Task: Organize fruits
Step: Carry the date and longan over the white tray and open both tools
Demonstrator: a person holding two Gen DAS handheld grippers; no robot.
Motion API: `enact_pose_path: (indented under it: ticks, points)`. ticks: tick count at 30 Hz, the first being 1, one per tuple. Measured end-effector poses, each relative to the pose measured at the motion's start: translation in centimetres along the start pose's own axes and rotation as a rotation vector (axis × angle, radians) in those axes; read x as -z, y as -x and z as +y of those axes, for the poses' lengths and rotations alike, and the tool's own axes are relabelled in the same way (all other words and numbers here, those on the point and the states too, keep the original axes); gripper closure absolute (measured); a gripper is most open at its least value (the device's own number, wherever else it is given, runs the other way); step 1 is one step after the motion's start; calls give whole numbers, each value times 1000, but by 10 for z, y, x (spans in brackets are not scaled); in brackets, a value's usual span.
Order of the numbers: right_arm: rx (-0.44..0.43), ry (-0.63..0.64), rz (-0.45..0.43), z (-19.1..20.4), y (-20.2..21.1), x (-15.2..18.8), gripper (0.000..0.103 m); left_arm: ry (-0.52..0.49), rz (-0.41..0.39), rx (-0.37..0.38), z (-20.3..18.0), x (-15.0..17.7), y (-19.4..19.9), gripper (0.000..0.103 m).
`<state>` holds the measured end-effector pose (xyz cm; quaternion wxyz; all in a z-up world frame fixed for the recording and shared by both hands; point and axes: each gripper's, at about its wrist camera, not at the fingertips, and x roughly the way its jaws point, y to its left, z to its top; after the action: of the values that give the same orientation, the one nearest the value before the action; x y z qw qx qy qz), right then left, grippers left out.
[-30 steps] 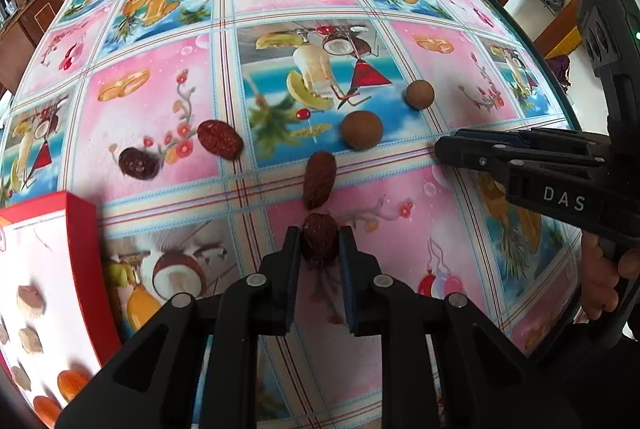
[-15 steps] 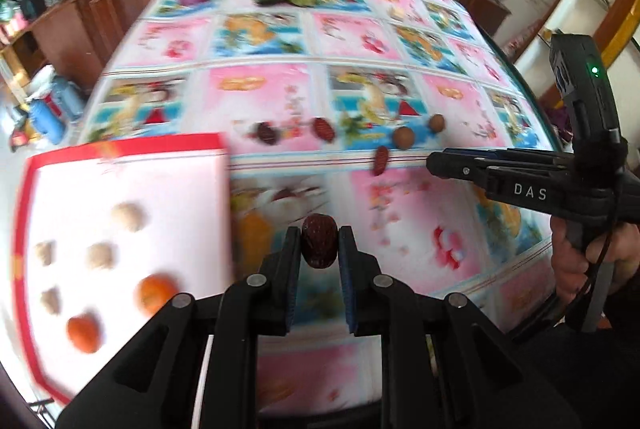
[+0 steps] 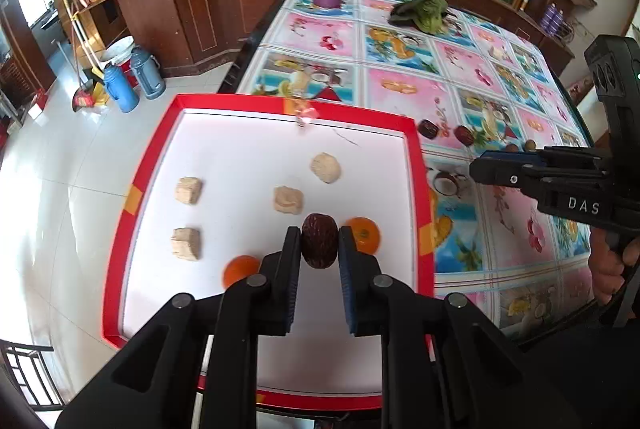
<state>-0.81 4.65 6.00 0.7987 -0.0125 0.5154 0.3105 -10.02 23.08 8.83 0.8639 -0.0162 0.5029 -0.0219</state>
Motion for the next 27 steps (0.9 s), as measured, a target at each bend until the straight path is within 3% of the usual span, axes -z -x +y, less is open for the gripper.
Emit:
enact_pose_path:
  ticks: [8, 14, 19, 27]
  points:
    - [-4, 83, 67, 40, -43, -20, 82, 37, -25, -19, 31, -24, -11, 83]
    - [42, 121, 134, 52, -71, -24, 82, 43, -6, -93, 43, -45, -39, 83]
    - [66, 129, 145, 55, -80, -24, 82, 44, 61, -134, 46, -50, -69, 83]
    - [71, 65, 172, 40, -90, -25, 82, 44, 113, -147, 44, -50, -85, 82]
